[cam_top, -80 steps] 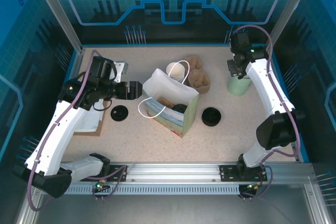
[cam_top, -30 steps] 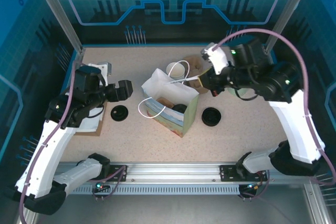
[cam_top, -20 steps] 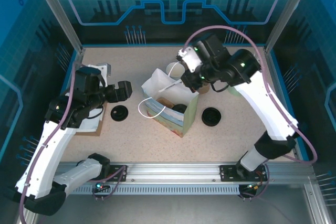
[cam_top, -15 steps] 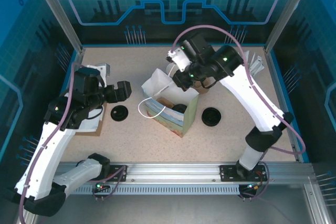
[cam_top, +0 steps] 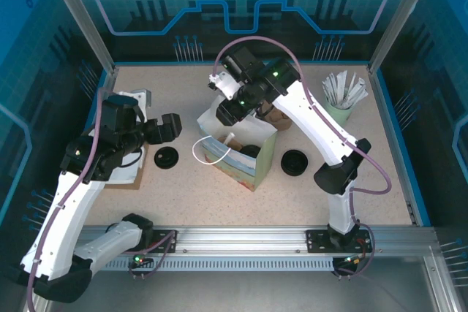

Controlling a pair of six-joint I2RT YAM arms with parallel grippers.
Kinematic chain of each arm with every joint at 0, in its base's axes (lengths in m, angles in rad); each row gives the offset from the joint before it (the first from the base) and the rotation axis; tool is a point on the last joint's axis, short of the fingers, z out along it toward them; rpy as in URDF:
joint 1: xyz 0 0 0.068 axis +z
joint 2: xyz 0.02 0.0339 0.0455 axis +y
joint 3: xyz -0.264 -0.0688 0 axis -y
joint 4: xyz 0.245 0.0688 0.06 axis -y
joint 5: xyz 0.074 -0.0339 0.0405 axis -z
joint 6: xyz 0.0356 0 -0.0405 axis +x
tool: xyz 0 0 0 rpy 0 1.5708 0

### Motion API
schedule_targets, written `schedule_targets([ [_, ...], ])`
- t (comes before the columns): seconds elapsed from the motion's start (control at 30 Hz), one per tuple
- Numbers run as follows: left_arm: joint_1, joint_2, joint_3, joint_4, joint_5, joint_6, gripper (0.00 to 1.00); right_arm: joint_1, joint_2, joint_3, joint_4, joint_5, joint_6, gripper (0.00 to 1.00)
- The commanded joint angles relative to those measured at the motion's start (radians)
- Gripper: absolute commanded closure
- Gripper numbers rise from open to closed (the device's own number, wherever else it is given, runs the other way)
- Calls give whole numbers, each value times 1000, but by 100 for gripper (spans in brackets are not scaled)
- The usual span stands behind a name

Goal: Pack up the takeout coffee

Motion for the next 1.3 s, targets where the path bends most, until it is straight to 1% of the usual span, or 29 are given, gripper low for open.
schedule_targets([
  [0.0, 20, -4, 18, -20, 1, -25, 1, 3, -47, 71, -23, 22, 2, 54],
  [0.07, 29, 1, 29, -21, 10, -35, 1, -8, -86, 72, -9, 45, 13, 52],
  [0.17, 61, 14, 42, -28, 36, -39, 1, -29, -165, 56, 13, 88, 32, 47],
  [0.27, 126, 37, 48, -49, 73, -31, 1, -42, -274, -15, 58, 136, 33, 42],
  [0.37, 240, 70, 41, -65, 147, -8, 1, -61, -404, -141, 127, 178, 49, 35],
  [0.4, 292, 83, 32, -66, 189, 2, 2, -76, -452, -193, 152, 187, 63, 32],
  [0.5, 436, 133, -3, -63, 300, 35, 4, -131, -583, -351, 227, 184, 108, 29],
  [0.57, 499, 174, -26, -55, 321, 71, 6, -174, -664, -457, 279, 165, 137, 27],
  [0.63, 545, 230, -43, -48, 305, 119, 8, -219, -748, -568, 329, 139, 160, 24],
  [0.7, 563, 290, -51, -45, 262, 155, 10, -254, -806, -655, 353, 122, 174, 23],
  [0.8, 567, 381, -55, -37, 175, 200, 14, -292, -870, -751, 358, 122, 188, 22],
  [0.97, 567, 506, -54, -6, 54, 247, 23, -328, -958, -883, 383, 126, 194, 20],
  [1.1, 566, 603, -40, 16, 23, 257, 27, -355, -996, -935, 387, 126, 193, 18],
  [1.27, 561, 716, 16, 35, 18, 220, 26, -373, -1003, -960, 381, 116, 191, 18],
])
